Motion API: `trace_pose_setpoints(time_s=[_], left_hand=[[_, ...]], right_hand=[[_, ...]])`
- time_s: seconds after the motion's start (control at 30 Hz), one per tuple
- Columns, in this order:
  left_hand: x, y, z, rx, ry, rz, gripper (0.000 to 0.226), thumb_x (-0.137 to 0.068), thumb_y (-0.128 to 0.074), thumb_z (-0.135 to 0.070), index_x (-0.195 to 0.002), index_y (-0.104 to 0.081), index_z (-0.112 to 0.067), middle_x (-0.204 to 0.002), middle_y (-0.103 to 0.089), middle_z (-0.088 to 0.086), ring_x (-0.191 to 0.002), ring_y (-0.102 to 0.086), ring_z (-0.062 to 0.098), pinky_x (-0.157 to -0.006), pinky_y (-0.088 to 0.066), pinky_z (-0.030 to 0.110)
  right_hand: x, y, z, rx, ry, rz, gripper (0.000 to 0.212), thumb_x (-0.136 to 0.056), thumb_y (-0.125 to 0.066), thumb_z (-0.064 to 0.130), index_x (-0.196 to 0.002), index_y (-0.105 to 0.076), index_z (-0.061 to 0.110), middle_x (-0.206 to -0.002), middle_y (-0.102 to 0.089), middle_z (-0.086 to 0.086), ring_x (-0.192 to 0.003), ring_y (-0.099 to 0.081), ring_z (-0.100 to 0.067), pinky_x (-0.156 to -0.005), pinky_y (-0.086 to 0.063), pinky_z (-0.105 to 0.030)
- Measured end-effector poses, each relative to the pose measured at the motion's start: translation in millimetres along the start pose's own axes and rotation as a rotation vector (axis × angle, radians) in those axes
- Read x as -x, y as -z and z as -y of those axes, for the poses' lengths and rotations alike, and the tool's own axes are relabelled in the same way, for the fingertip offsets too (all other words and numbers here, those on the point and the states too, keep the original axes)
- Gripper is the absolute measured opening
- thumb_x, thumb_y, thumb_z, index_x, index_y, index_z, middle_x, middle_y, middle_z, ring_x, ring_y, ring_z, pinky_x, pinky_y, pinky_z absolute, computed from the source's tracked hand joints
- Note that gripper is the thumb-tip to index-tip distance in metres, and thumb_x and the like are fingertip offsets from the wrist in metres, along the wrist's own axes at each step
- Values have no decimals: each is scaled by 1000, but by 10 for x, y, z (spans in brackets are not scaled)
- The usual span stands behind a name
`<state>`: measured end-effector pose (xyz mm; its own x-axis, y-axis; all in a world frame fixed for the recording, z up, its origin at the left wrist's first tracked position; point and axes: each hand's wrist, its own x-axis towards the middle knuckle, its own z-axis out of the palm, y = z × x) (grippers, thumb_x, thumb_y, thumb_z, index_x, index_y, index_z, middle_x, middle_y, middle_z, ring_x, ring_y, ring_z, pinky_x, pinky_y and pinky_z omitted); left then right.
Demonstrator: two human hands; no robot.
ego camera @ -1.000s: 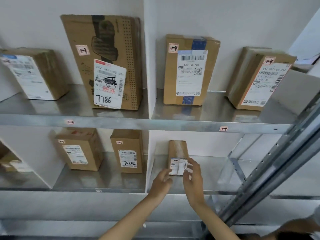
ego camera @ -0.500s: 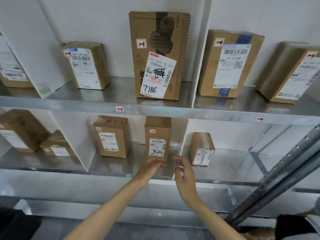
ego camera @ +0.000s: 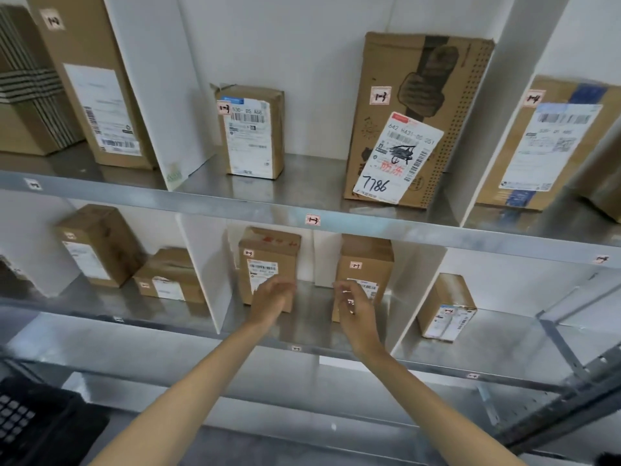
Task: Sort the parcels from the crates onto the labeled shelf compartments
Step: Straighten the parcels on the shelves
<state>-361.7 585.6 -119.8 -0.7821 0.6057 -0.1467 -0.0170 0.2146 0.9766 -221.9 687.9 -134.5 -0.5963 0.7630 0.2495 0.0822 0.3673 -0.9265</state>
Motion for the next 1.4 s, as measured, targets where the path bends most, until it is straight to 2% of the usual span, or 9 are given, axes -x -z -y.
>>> trace_pose_setpoints(time_s=[0.13, 0.3, 0.4, 0.47, 0.63, 0.8, 1.0, 1.23, 1.4], left_hand=[[-341, 348, -64, -120, -154, -239, 43, -81, -47, 5, -122, -53, -9, -116, -51, 2, -107, -53, 20, -89, -46, 32], [-758, 603, -96, -185, -11, -211, 66, -86, -46, 5, -146, -22, -8, -150, -27, 15, -137, -29, 28, -105, -30, 32], [-812, 638, -38, -135, 24, -114, 61, -84, -41, 13, -140, -30, -7, -131, -49, 17, -113, -51, 29, -75, -41, 25], [-842, 649, 42, -90, 14, -105, 61, -81, -41, 17, -136, -36, -8, -116, -55, 10, -108, -54, 28, -71, -40, 25], [-935, 703, 231, -61, -43, -57, 66, -74, -45, 19, -129, -43, -18, -117, -59, 3, -106, -59, 20, -64, -45, 10], [-736, 727, 129, -49, -12, -82, 52, -87, -44, 10, -133, -37, -13, -103, -50, -9, -101, -43, 11, -53, -36, -4], [-337, 816, 154, -83, 1, -116, 53, -89, -47, 4, -139, -37, -9, -132, -49, 4, -114, -47, 15, -76, -33, 13], [345, 1068, 194, -34, 20, -189, 28, -91, -44, 0, -112, -60, -9, -117, -60, 1, -105, -52, 11, -85, -38, 19], [766, 1584, 201, -76, 27, -359, 29, -87, -43, 1, -102, -65, -11, -105, -65, 3, -100, -57, 16, -83, -40, 23]], right_hand=[[-247, -366, 93, 81, -27, 80, 37, -92, -40, -6, -120, -56, 12, -119, -58, 4, -105, -54, -7, -92, -40, -10], [-604, -800, 188, 102, -251, 209, 54, -95, -38, 0, -146, -33, 16, -149, -36, 0, -133, -39, -19, -108, -37, -33], [-736, -968, 222, 65, -314, 253, 58, -91, -36, -4, -145, -33, 17, -134, -48, 3, -125, -46, -17, -92, -44, -16], [-783, -1057, 220, 22, -320, 230, 56, -89, -36, -6, -139, -41, 18, -125, -57, 1, -110, -53, -15, -79, -44, -10], [-787, -1097, 100, 21, -310, 197, 67, -82, -33, -13, -139, -42, 20, -124, -58, 1, -118, -53, -17, -99, -47, -36], [-728, -1111, 82, 48, -360, 146, 65, -90, -40, -4, -150, -23, 16, -152, -32, -3, -139, -32, -22, -114, -29, -37], [-329, -1039, 250, 85, -81, -14, 49, -95, -42, -2, -142, -33, 9, -146, -36, -8, -136, -35, -23, -113, -26, -31], [125, -1290, 496, 39, 150, 98, 42, -92, -44, 0, -129, -45, 20, -132, -51, -1, -123, -47, -19, -107, -38, -41], [426, -1492, 811, -74, 87, 228, 39, -95, -41, -1, -128, -50, 18, -130, -53, 3, -121, -47, -13, -107, -37, -30]])
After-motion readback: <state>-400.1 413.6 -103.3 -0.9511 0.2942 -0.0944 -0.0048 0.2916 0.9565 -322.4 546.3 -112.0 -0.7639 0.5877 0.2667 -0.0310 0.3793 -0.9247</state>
